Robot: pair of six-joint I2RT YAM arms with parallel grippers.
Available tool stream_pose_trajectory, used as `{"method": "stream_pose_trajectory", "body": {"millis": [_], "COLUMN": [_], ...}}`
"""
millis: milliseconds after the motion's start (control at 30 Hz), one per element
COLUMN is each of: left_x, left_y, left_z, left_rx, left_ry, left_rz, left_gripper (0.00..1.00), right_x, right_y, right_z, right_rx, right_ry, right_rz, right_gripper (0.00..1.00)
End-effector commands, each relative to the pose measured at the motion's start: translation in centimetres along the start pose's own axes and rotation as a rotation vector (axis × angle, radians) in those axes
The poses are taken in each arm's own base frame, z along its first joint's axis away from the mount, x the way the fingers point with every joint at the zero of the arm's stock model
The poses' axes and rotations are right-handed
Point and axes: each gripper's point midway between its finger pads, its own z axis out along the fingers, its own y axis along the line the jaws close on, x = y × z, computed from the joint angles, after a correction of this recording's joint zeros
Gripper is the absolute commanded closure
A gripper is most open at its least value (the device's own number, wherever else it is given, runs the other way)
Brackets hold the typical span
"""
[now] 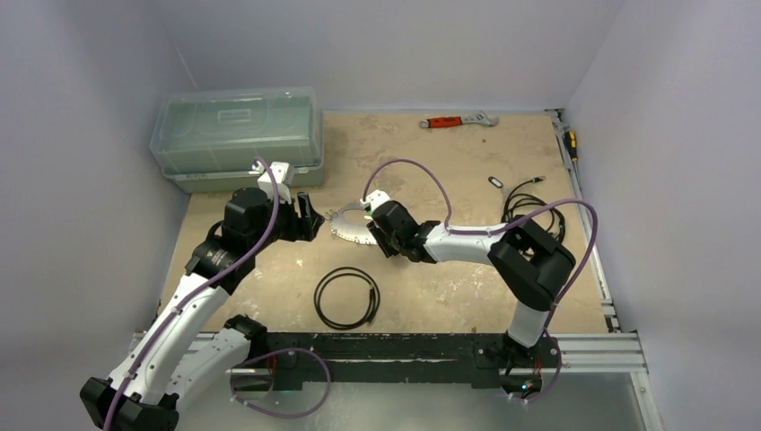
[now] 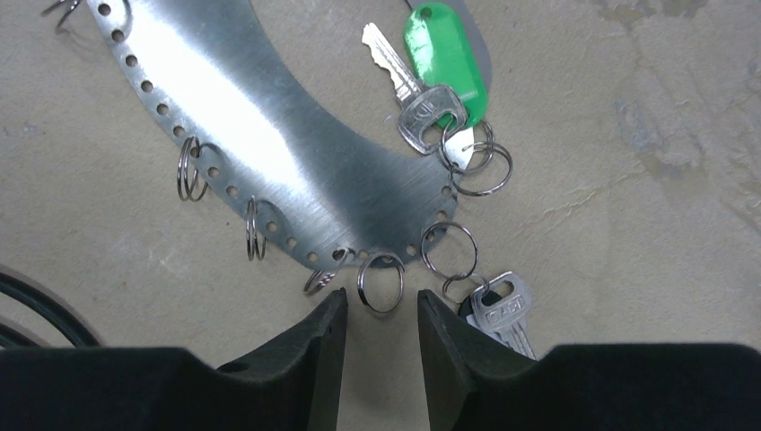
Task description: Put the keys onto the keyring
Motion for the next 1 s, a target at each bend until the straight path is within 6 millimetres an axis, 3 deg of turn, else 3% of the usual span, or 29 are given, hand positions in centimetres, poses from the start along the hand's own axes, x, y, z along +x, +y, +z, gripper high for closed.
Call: {"method": "stream_pose_trajectory", "body": {"millis": [0,433,600,767,967], "left_x": [-0.7,-0.6,-0.7,-0.7,-0.8], "left_y": [-0.1,-0.1,-0.1,-0.1,-0.4], "left_z": [0.0,-0.1,-0.2,-0.3,-0.3], "left_rx": [0.013,0.011,0.012,0.012,0.027], "left_ry": [-0.027,-0.029,-0.032,-0.034,-0.036], "left_rz": [0.016,0.014,0.014,0.014,0.016], "left_gripper": [0.37,0.37,0.37,0.37,0.37], "right_x": [-1.9,-1.8,-1.7,-2.0,-3.6], "right_y": [0.5,0.2,-0.1,-0.8,-1.4], "right_z": [0.1,0.7,0.9,0.3,-2.0], "right_rx": [-0.015,0.008,0.024,0.052,0.059], "right_ry": [-0.046,-0.053,-0.05,-0.064,-0.142], "right_rz": [-0.001,-0.011,-0.019,-0.026,-0.007], "right_gripper": [0.63,0.75,1.0,1.0,1.0]}}
